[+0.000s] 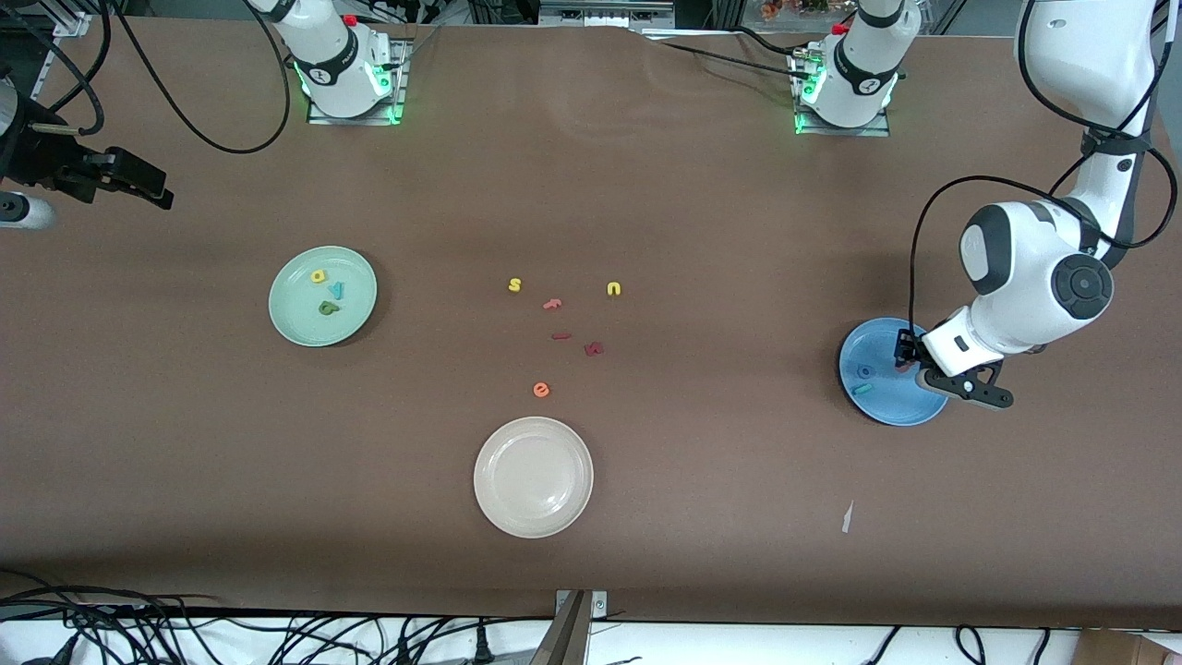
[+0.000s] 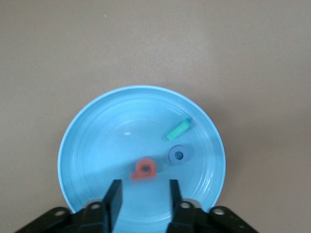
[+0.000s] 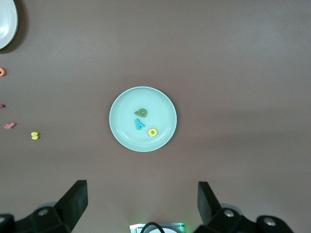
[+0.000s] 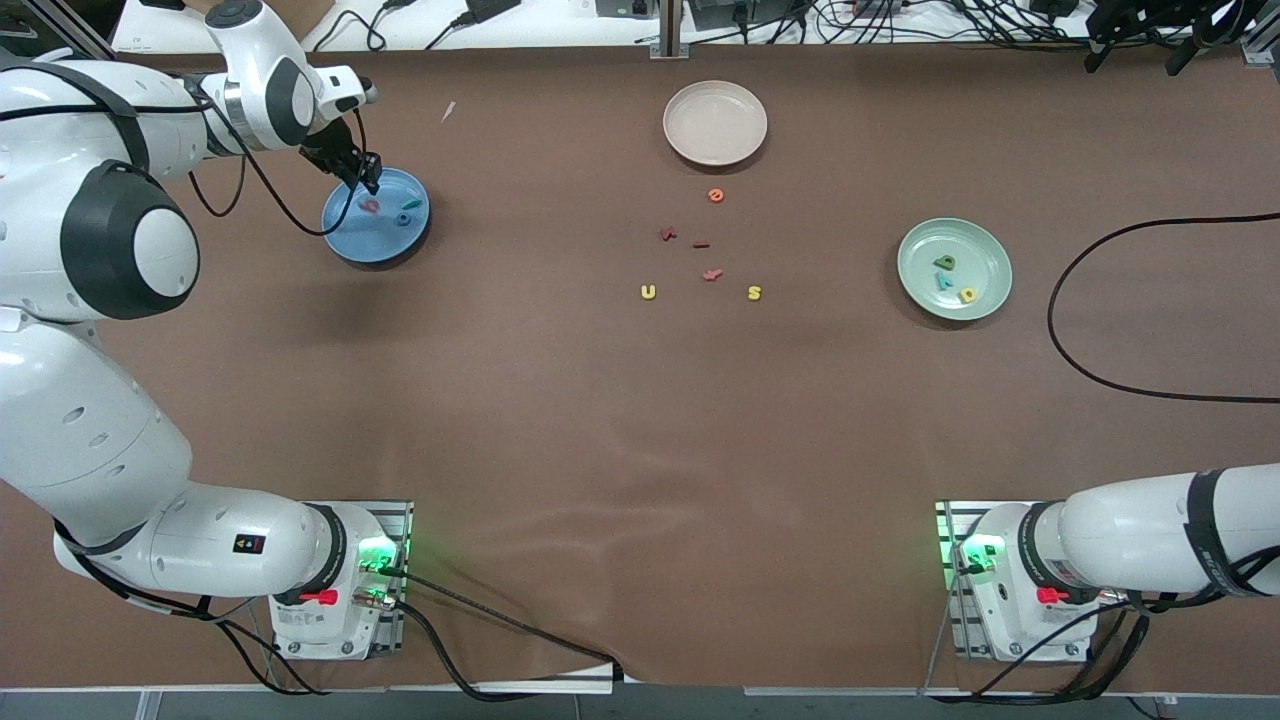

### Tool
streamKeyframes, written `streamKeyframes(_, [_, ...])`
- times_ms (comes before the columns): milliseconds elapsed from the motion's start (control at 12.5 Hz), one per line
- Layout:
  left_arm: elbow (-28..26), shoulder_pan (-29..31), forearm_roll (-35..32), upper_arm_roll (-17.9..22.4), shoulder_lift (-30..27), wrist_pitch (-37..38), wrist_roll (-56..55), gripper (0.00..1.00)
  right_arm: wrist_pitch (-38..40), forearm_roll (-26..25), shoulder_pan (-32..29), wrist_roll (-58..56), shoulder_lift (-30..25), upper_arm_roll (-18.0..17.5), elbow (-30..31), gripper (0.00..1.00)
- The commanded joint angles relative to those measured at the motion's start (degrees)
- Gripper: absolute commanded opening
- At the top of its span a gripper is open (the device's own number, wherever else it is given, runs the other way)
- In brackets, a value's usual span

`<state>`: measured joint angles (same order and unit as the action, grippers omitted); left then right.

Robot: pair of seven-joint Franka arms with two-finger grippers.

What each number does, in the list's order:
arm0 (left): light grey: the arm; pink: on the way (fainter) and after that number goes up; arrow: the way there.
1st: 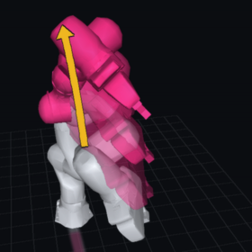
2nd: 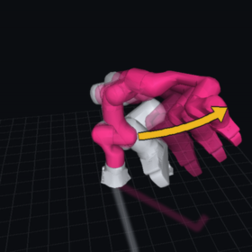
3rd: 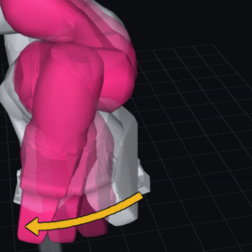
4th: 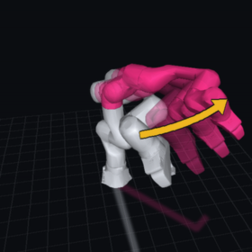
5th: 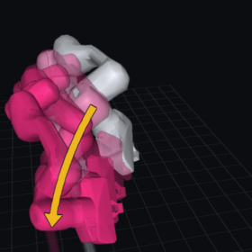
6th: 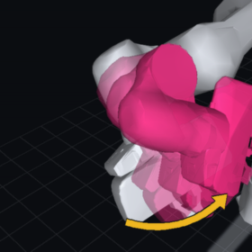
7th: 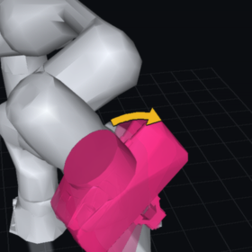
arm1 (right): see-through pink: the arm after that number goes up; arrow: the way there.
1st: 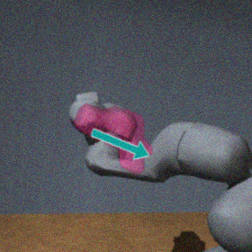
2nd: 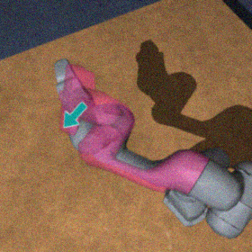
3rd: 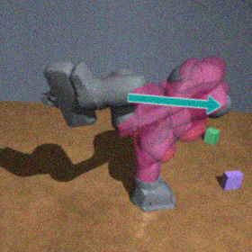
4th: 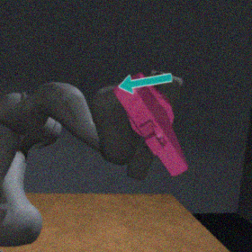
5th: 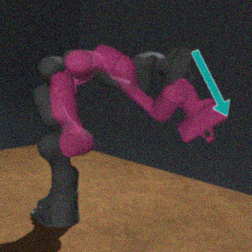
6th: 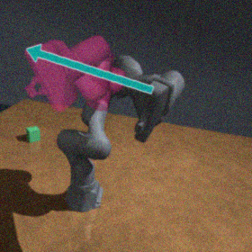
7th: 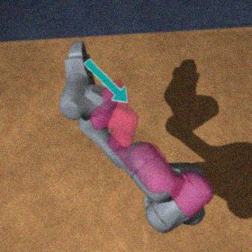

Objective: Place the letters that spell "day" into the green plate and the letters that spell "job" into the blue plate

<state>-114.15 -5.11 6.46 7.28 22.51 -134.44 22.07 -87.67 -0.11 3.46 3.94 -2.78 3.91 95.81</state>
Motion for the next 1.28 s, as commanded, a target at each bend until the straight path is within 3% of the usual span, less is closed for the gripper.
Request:
streamKeyframes(0, [-6.6, 1.6, -1.5, -0.9, -7.5, -0.1, -0.2, 1.00, -0.4, -0.1, -0.6, -0.2, -0.9, -0.4, 0.9, 1.00])
streamKeyframes(320, [-13.5, 3.8, -1.5, -0.9, -17.8, 0.1, -0.2, 1.00, -0.4, -0.1, -0.6, -0.2, -0.9, -0.4, 0.9, 1.00])
streamKeyframes(719, [-12.4, 3.6, -1.6, -0.9, -26.6, 3.4, 0.3, 1.00, -0.4, -0.1, -0.6, -0.3, -0.9, -0.5, 0.9, 1.00])
streamKeyframes(879, [-5.9, 3.5, -1.8, -1.1, -28.8, 15.3, -0.1, 1.00, -0.5, -0.1, -0.5, -0.3, -0.8, -0.5, 0.9, 1.00])
streamKeyframes(1039, [7.3, 3.4, -3.9, -1.1, -27.9, 30.5, -0.4, 1.00, -0.4, -0.1, -0.4, -0.3, -0.9, -0.6, 0.9, 1.00])
streamKeyframes(1198, [16.4, 2.8, -6.5, -2.6, -27.5, 40.5, -4.9, 1.00, -0.3, 0.0, -0.4, -0.2, -0.9, -0.6, 0.9, 1.00])
